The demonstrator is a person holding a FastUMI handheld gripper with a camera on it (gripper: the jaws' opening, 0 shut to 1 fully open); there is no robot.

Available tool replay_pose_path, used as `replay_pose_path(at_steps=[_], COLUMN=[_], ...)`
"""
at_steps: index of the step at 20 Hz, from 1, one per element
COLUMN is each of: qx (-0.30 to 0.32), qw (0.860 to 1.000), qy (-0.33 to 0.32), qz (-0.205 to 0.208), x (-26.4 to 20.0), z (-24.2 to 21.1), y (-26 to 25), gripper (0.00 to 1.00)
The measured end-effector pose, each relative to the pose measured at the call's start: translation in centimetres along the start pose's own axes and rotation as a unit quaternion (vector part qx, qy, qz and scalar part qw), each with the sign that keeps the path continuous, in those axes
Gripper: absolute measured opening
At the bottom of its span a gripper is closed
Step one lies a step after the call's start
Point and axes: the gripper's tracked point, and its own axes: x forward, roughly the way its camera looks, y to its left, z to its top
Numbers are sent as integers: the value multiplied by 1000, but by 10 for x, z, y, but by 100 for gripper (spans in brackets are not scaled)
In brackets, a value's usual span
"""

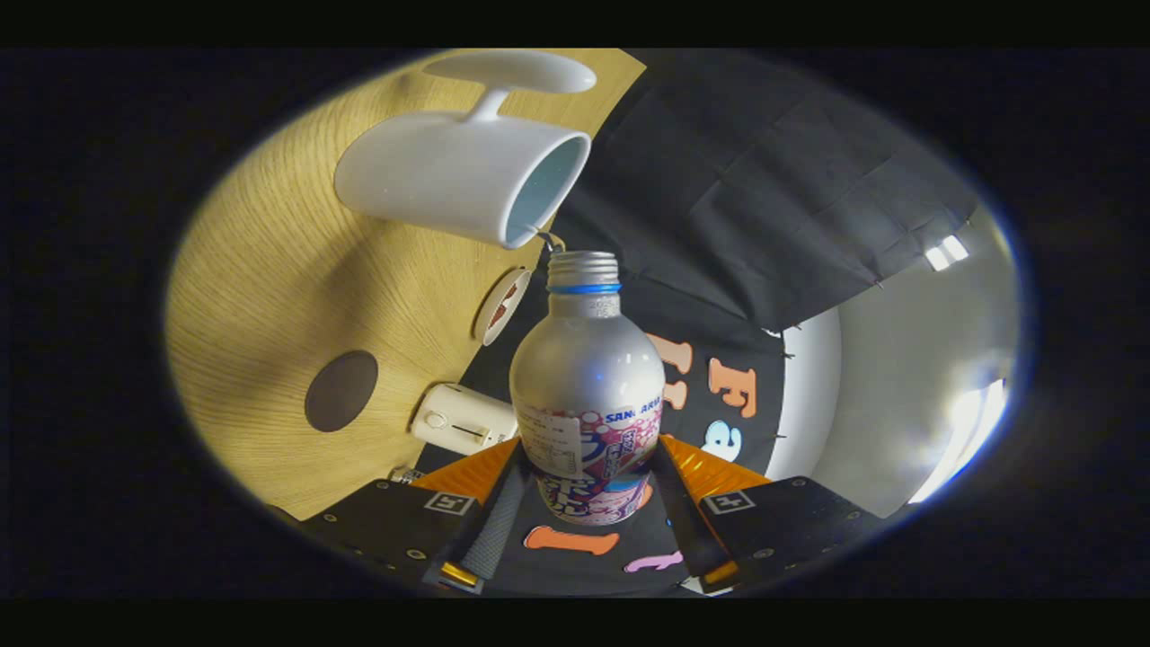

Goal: Take the bottle from table, then pour the juice into the cup, finally place the bottle on the coaster

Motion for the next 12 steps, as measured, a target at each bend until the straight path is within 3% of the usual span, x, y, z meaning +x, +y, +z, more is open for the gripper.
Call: replay_pose_path(at_steps=[12], qx=[-34], qw=[999], qy=[-17], qz=[-23], x=[2], z=[5], y=[-9], gripper=[77])
